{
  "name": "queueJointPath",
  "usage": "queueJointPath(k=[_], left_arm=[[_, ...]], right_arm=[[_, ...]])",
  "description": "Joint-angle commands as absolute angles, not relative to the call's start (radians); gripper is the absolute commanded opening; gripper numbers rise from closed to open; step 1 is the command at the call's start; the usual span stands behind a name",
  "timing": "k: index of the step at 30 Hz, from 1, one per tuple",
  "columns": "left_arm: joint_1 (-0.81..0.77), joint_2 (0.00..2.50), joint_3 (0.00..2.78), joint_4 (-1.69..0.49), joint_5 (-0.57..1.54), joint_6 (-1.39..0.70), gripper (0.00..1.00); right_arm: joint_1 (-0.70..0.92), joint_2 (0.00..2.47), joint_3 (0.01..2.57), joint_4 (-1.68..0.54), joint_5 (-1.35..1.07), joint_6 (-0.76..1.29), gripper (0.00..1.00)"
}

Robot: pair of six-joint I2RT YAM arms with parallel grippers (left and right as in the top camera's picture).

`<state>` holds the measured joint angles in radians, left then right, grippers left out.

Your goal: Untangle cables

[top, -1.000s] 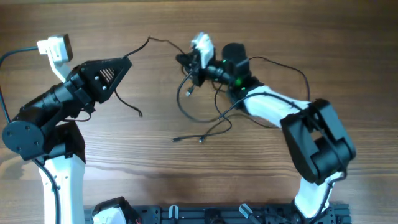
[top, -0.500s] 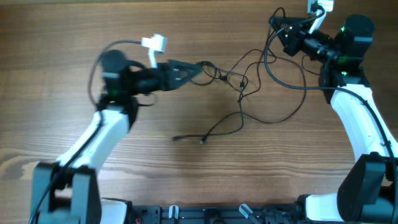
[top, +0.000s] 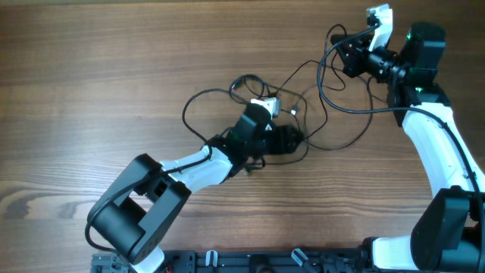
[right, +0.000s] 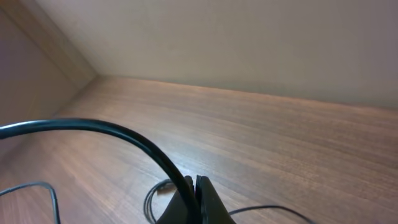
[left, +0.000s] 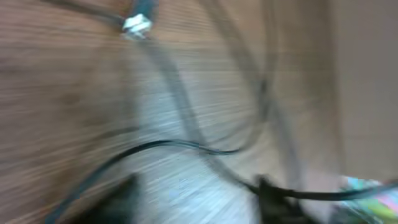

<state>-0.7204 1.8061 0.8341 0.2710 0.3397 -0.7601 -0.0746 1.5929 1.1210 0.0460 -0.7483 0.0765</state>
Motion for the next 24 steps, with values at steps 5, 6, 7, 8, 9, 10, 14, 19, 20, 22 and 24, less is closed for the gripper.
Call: queueJointPath(k=[5,6,7,8,9,10,14,19,20,22,24], left_arm=[[-0.679,1.818,0.832,0.241,0.200,-0.740,0.51],[-0.658,1.818,0.832,0.267,0.234,-0.740,0.52],[-0.633,1.818,0.832,0.286,0.279,-0.740,0.55],[-0.610,1.818,0.832,0.287,0.311,-0.740,0.62],[-0.597,1.818,0.832,0.276,0.326,-0.740,0.64],[-0.591,1.818,0.832,0.255,0.325,-0.740,0.67],[-0.606,1.818,0.832,0.124,0.318,-0.740,0.67],[-0.627,1.818,0.832,0.054,0.229,-0.740,0.65],[-0.627,1.818,0.832,0.051,0.230,-0.740,0.53],[-0.627,1.818,0.832,0.051,0.229,-0.740,0.21],[-0.617,1.818,0.832,0.043,0.223,-0.740,0.04]], right_arm=[[-0.073,1.477,1.127,0.014,-0.733,0.125,0.04],[-0.073,1.452,1.127,0.010,-0.732,0.115,0.04],[-0.073,1.423,1.139,0.027,-0.722,0.111,0.04],[-0.073,1.402,1.178,0.028,-0.722,0.112,0.04],[-0.073,1.391,1.224,0.029,-0.725,0.116,0.04],[-0.073,1.386,1.293,0.032,-0.742,0.135,0.04],[-0.073,1.390,1.604,0.032,-0.732,0.183,0.04],[-0.073,1.390,1.776,-0.033,-0.516,0.149,0.04],[-0.073,1.390,1.782,-0.031,-0.515,0.192,0.04],[-0.073,1.390,1.783,-0.053,-0.515,0.224,0.04],[-0.073,1.396,1.783,-0.138,-0.480,0.225,0.04]])
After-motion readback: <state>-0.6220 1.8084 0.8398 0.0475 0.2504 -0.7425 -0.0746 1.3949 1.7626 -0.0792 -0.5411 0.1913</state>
